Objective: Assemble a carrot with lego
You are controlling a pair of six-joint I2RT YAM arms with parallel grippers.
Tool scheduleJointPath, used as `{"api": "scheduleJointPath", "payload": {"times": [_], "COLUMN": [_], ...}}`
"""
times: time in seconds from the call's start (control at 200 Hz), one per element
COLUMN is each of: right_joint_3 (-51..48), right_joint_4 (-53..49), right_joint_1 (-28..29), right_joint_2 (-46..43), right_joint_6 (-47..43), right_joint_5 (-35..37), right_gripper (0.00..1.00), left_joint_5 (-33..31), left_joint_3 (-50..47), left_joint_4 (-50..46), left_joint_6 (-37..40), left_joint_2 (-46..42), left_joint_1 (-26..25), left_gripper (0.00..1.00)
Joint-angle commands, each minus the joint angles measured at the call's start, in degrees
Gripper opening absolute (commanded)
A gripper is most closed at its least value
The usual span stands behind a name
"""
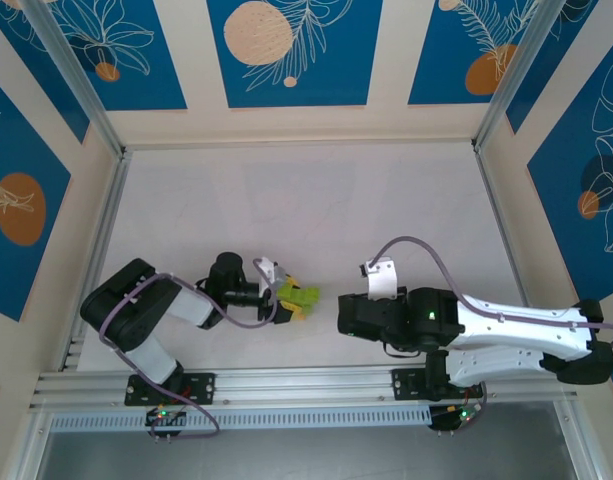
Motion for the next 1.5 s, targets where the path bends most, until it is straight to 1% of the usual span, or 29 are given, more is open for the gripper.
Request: {"api": "scheduleJointPath", "payload": {"times": [0.0,0.22,0.295,0.48,0.63,0.75,0.84,0.945,1.01,1.055,1.115,1.195,1.3,1.36,1.495], "right_joint_3": [-2.19,-4.51,-4.64,-5.33,-5.79,-5.88,-5.96,-6.38,-6.91,-7.34,-7.84,-8.44,-9.15,-9.62,-10.66], "right_joint_4": [-1.97,-0.31,0.0,1.18,3.0,4.09,4.65,5.22,5.83,6.29,6.83,7.68,8.09,8.09,8.69], "right_joint_1": [-0.84,-2.0,-2.22,-2.87,-3.36,-3.62,-3.78,-4.04,-4.19,-4.37,-4.76,-5.22,-5.55,-5.68,-5.9], "right_joint_2": [-1.54,-2.96,-2.96,-2.79,-2.09,-1.3,-0.86,-0.76,-0.86,-1.05,-1.41,-2.11,-3.36,-4.21,-6.11], "right_joint_6": [-0.03,-0.94,-1.23,-1.76,-2.57,-3.2,-3.56,-3.72,-3.83,-4.15,-4.58,-5.41,-5.7,-5.66,-5.8], "right_joint_5": [1.31,0.03,-0.31,-1.02,-1.99,-2.62,-3.0,-3.26,-3.51,-3.75,-4.03,-4.48,-4.86,-4.85,-5.09], "right_gripper": [0.8,0.77,0.77,0.76,0.75,0.75,0.74,0.74,0.74,0.74,0.74,0.74,0.74,0.74,0.74], "left_joint_5": [3.73,4.63,5.17,6.73,7.36,7.45,8.16,9.56,9.56,9.08,8.94,9.1,8.37,8.76,11.69], "left_joint_3": [1.25,2.01,2.05,2.82,3.25,5.15,7.66,9.5,10.06,10.83,12.3,15.06,17.85,20.3,24.35], "left_joint_4": [2.52,1.96,1.79,0.23,-0.82,-2.95,-3.34,0.6,2.86,2.72,1.28,-3.23,-11.77,-16.59,-16.52], "left_joint_6": [-1.42,-2.06,-1.96,-1.45,-1.28,-1.47,-3.29,-8.61,-11.93,-13.82,-16.08,-18.54,-18.68,-18.8,-23.38], "left_joint_2": [0.45,0.77,0.93,1.31,1.23,2.64,5.84,9.51,10.36,10.31,9.83,8.37,5.33,5.34,9.9], "left_joint_1": [0.52,0.52,0.52,0.56,0.57,0.63,1.26,3.0,4.02,4.31,4.51,4.55,4.7,4.82,5.51], "left_gripper": [0.61,0.52,0.46,0.37,0.34,0.33,0.32,0.32,0.32,0.32,0.33,0.33,0.34,0.36,0.38]}}
